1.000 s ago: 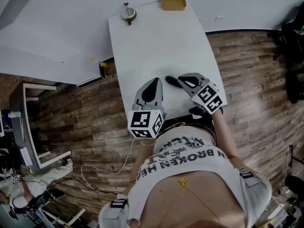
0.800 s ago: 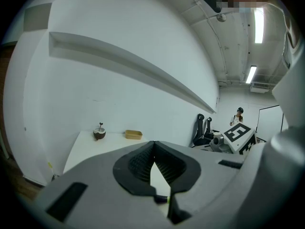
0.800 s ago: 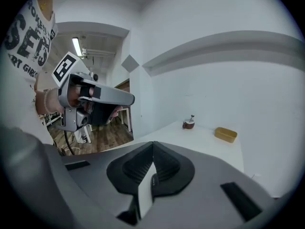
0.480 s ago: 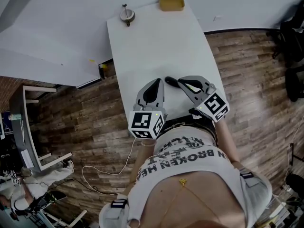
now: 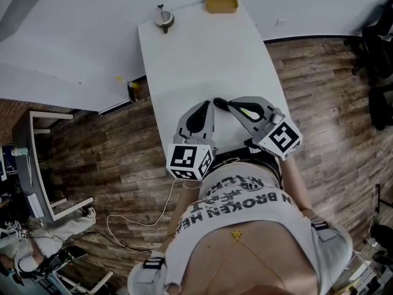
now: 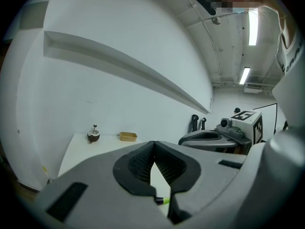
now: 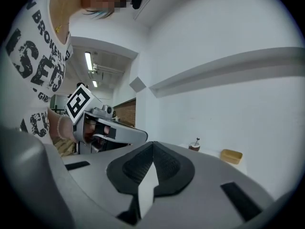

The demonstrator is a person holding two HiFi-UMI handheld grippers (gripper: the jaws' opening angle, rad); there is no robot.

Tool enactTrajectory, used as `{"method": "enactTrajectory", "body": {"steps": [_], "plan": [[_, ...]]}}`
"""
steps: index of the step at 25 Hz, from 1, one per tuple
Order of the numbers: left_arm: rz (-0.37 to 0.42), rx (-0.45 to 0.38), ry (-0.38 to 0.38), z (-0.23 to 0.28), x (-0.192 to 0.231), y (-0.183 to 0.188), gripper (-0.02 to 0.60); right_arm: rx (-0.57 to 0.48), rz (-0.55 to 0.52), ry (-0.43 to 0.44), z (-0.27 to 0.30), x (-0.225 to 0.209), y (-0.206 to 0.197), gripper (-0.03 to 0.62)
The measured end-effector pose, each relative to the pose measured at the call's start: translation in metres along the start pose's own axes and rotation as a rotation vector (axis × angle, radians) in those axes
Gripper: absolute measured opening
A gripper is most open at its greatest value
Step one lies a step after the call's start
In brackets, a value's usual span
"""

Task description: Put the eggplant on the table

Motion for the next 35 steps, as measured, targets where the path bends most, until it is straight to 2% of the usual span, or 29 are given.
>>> {"method": "enactTrajectory", "body": {"steps": [14,35], "plan": [[0.035,-0.083,-0.047,-0.007,-0.011,0.029,-0.002,-0.126,-0.033,-0.002,-0.01,0.009,0.045,0.008],[0.043,-0.108,-0.09,-0.005,-0.024,0.041,-0.002,-0.15,-0.047,-0.067,-0.029,0.001,0.062,0.008]]}}
Point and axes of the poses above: the fingertips, and each gripper's own axes: z forward along the fingers, x to its left, y out of its top, the point moved 10 cm from there along -z, backward along the fingers, and after that the axes turned 10 degrees about y, right-handed, at the moved point
